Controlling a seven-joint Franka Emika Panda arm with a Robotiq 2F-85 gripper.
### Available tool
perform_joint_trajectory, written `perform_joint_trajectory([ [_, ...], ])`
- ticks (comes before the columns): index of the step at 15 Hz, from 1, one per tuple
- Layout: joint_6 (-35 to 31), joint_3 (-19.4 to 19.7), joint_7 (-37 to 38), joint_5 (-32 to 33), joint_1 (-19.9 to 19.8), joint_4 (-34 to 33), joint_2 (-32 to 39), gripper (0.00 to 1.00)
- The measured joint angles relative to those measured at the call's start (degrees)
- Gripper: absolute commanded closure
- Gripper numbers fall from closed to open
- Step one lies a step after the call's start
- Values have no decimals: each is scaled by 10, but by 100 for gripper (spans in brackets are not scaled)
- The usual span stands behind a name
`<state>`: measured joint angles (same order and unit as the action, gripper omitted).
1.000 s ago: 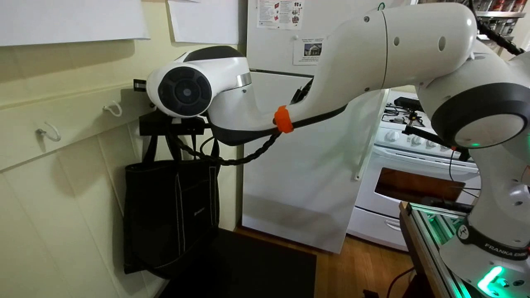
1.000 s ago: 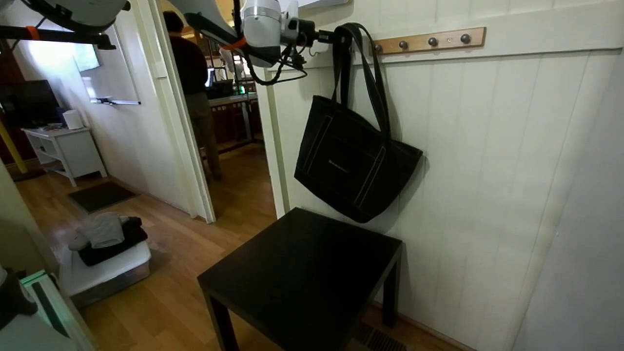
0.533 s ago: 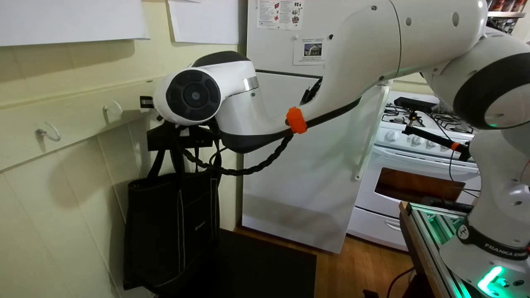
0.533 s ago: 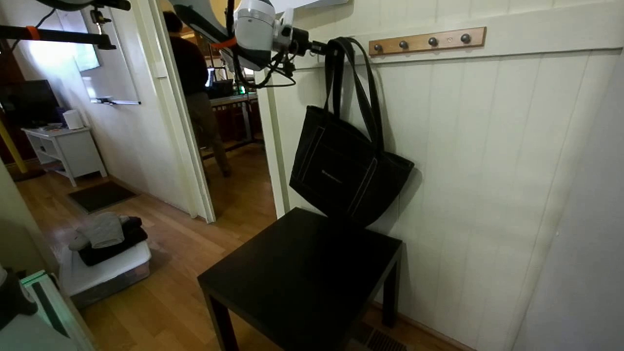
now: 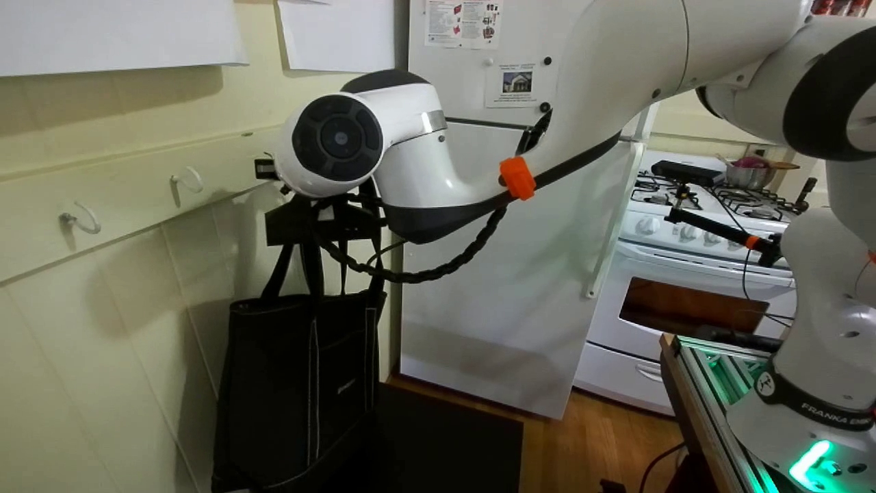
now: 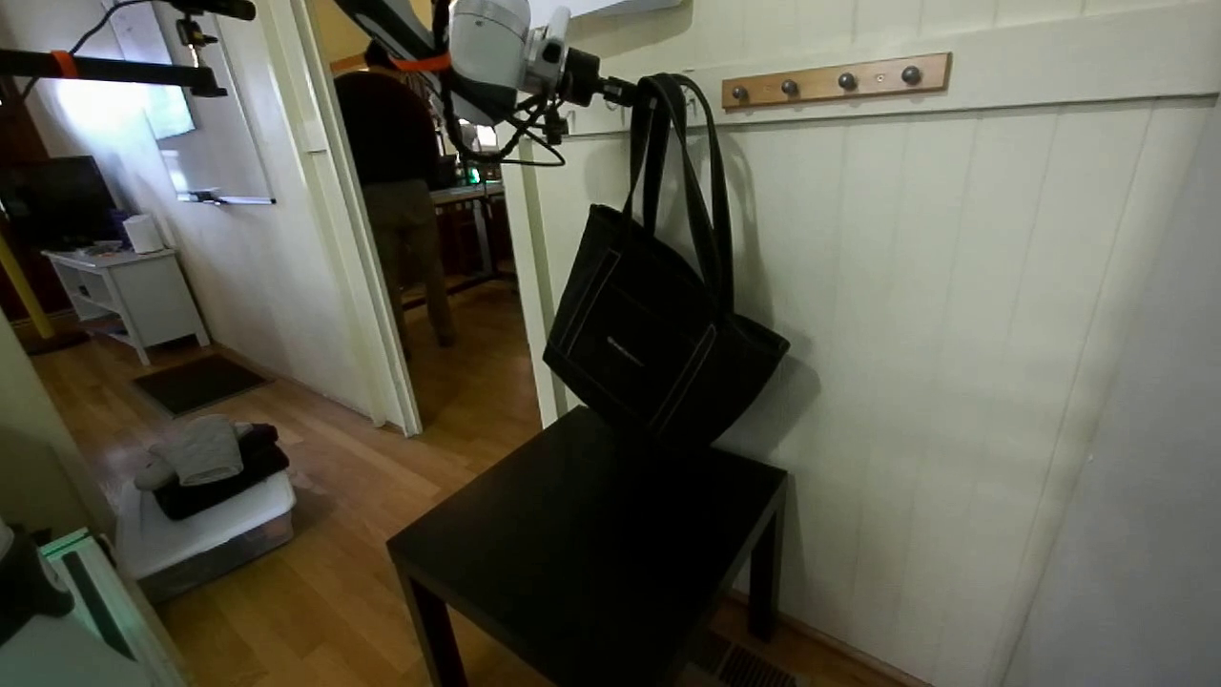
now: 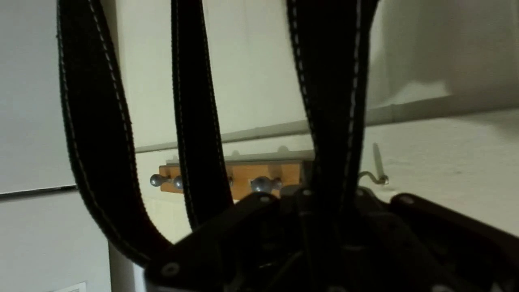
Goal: Move the book to the next hook on the right
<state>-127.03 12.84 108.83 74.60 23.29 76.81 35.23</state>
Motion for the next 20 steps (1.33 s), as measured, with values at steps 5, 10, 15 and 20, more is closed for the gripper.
perform_joint_trajectory([
  [5, 3, -45, -13, 49, -52, 37, -39, 98],
  [10, -58, -79, -75, 76, -111, 51, -53, 98],
  [15, -161, -98, -158, 79, -153, 48, -53, 98],
  [20, -254, -103, -239, 65, -178, 49, -52, 98],
])
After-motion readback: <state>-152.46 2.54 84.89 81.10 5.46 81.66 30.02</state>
